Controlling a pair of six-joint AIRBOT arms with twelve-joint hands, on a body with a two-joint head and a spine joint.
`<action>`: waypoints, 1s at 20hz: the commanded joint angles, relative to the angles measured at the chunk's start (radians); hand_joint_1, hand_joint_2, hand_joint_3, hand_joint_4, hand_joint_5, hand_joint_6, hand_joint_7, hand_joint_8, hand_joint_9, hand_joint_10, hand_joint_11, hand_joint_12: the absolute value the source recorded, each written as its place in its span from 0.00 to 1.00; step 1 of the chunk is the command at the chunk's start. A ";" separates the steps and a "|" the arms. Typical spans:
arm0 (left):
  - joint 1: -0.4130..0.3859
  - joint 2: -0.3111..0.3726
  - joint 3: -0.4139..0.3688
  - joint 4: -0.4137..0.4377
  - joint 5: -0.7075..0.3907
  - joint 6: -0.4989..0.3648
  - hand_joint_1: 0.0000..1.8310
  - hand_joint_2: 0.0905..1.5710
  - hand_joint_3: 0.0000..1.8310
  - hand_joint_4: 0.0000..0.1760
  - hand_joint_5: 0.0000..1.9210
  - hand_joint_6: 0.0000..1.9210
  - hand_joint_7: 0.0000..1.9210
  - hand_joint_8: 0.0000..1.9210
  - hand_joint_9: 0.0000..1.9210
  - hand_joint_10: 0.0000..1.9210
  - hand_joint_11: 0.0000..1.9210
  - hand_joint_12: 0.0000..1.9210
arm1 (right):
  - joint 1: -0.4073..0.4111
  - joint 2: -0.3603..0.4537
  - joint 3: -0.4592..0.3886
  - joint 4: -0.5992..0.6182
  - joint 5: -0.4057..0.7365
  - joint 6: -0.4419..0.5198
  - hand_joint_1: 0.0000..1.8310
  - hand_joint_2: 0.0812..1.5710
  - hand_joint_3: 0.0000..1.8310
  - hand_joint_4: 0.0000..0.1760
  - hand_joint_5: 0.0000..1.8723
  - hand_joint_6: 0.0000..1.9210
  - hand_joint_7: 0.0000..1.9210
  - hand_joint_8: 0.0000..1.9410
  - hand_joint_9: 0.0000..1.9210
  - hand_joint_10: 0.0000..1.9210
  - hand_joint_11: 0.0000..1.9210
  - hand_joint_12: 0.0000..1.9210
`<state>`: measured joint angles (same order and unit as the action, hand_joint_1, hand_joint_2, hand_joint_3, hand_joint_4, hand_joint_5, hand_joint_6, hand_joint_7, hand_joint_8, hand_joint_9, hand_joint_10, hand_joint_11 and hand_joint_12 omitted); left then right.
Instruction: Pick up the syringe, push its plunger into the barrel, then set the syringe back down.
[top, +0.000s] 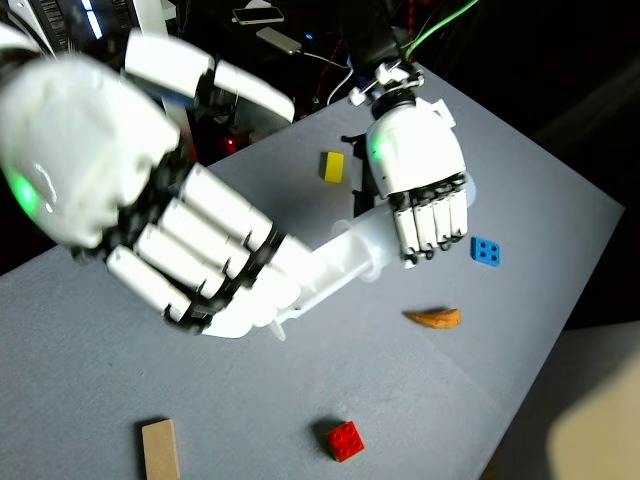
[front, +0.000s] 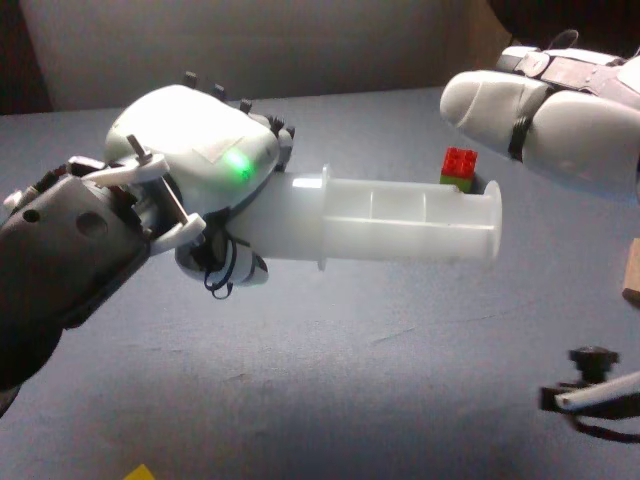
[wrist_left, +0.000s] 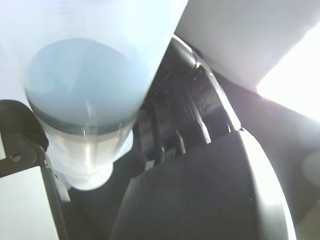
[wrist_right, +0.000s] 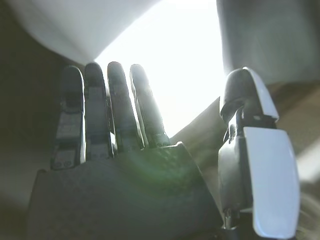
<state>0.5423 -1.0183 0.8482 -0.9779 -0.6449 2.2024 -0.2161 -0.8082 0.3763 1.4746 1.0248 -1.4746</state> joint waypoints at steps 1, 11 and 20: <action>-0.022 0.010 0.008 0.056 -0.058 0.006 0.81 0.73 0.00 0.00 0.39 0.58 0.38 0.65 0.47 0.63 0.37 0.87 | 0.001 0.001 -0.003 -0.089 0.054 0.037 0.11 0.70 0.00 0.00 0.13 0.00 0.14 0.00 0.13 0.00 0.00 0.38; -0.039 0.038 0.009 0.056 -0.025 0.006 0.81 0.72 0.00 0.00 0.39 0.56 0.40 0.63 0.47 0.63 0.45 0.82 | -0.096 -0.063 0.029 -0.110 0.224 0.335 0.09 0.71 0.00 0.00 0.13 0.00 0.14 0.00 0.13 0.00 0.00 0.40; -0.037 0.039 0.006 0.056 -0.030 0.006 0.81 0.72 0.00 0.00 0.40 0.56 0.39 0.62 0.45 0.66 0.47 0.78 | -0.173 -0.148 0.046 -0.088 0.266 0.322 0.08 0.71 0.00 0.00 0.14 0.00 0.15 0.00 0.14 0.00 0.00 0.42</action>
<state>0.5182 -0.9871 0.8566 -0.9802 -0.5907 2.2044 -0.3973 -0.9619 0.4255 1.4780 1.2510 -1.1568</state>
